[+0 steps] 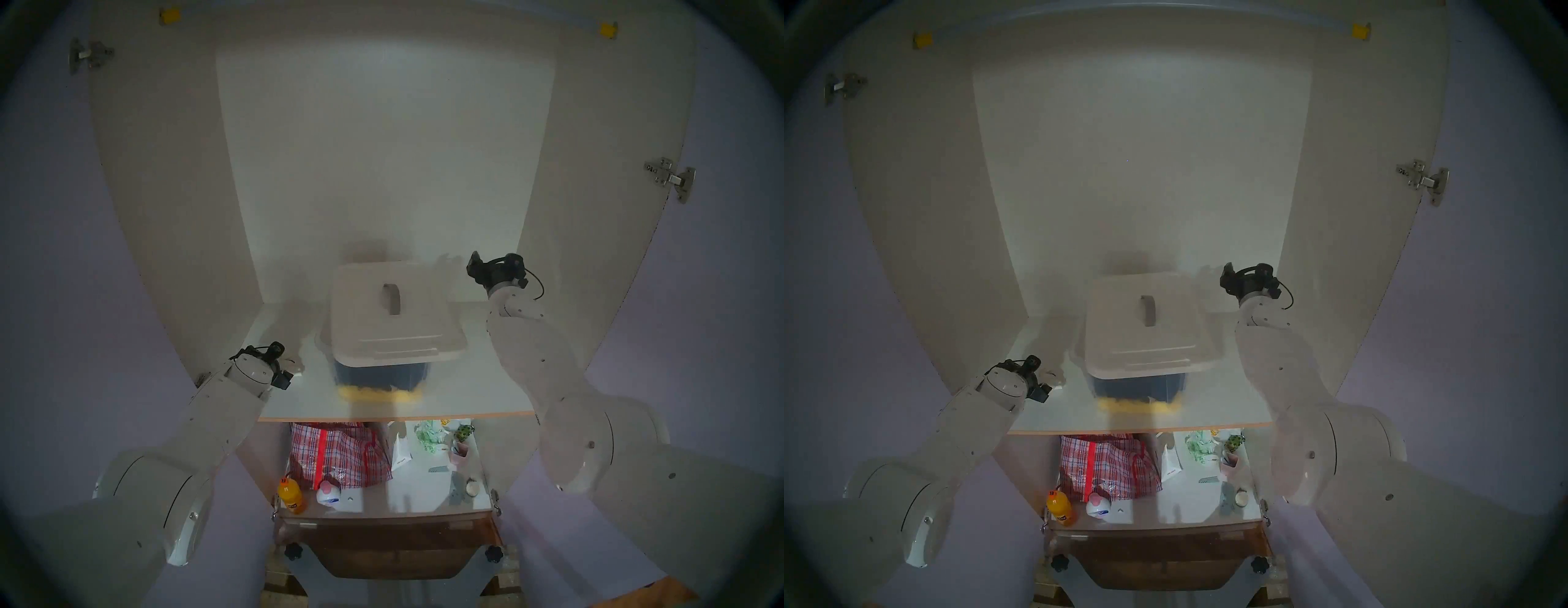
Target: Take socks out of the storage bin, place them on top of the cabinet, and put the lid back on the bin
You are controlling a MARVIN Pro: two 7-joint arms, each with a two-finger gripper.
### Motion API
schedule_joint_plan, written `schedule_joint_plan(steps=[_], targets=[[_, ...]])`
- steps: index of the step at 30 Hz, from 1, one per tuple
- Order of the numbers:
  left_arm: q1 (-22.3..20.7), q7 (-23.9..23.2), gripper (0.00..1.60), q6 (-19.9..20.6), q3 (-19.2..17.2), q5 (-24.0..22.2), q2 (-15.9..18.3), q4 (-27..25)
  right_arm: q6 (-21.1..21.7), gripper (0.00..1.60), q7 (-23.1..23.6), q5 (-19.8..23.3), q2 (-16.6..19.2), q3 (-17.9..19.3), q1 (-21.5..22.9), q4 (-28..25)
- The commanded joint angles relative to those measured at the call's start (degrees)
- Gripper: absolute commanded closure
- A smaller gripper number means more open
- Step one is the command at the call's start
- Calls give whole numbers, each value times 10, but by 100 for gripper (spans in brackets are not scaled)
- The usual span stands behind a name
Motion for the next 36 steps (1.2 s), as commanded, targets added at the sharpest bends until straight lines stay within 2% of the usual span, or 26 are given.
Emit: schedule_joint_plan(steps=[1, 3, 6, 7, 8, 10, 12, 13, 15, 16, 18, 20, 23, 28, 34, 36], targets=[[-17, 1, 0, -4, 0, 1, -1, -13, -12, 0, 11, -2, 7, -1, -50, -92], [-17, 1, 0, -4, 0, 1, -1, -13, -13, 0, 14, -5, 8, -3, -54, -87], [-17, 1, 0, -4, 0, 1, -1, -14, 33, 0, 29, 3, 1, -3, -116, -172], [-17, 1, 0, -4, 0, 1, -1, -14, 54, 0, 34, 10, 0, 0, -123, -183], [-17, 1, 0, -4, 0, 1, -1, -14, 54, 0, 34, 10, 0, 0, -123, -183], [-17, 1, 0, -5, 0, 1, -1, -14, 87, 0, 40, 16, -1, 2, -147, -223], [-17, 0, 0, -5, 0, 1, 0, -15, 131, 0, 41, 19, 2, 4, -163, -256], [-16, 0, 0, -5, 0, 1, 0, -16, 194, 0, 49, 23, 5, 5, -174, -285], [-16, 0, 0, -5, 0, 1, 0, -16, 203, 0, 48, 25, 7, 7, -181, -299], [-15, -1, 0, -4, 0, 1, 0, -18, 254, 0, 53, 29, 9, 9, -191, -328], [-14, -1, 0, -4, 0, 1, 1, -20, 272, 0, 59, 28, 14, 8, -206, -362], [-14, -1, 0, -4, 0, 1, 1, -21, 260, 0, 59, 26, 14, 9, -213, -369], [-14, -2, 0, -3, 0, 1, 1, -21, 276, 0, 59, 26, 14, 10, -217, -381], [-14, -1, 0, -3, 0, 1, 1, -21, 277, 0, 59, 26, 13, 11, -217, -381], [-26, 28, 0, 24, 18, 29, 9, -33, 278, 0, 60, 25, 13, 11, -217, -380], [-31, 40, 0, 20, 19, 31, 9, -39, 278, 0, 60, 25, 13, 11, -217, -380]])
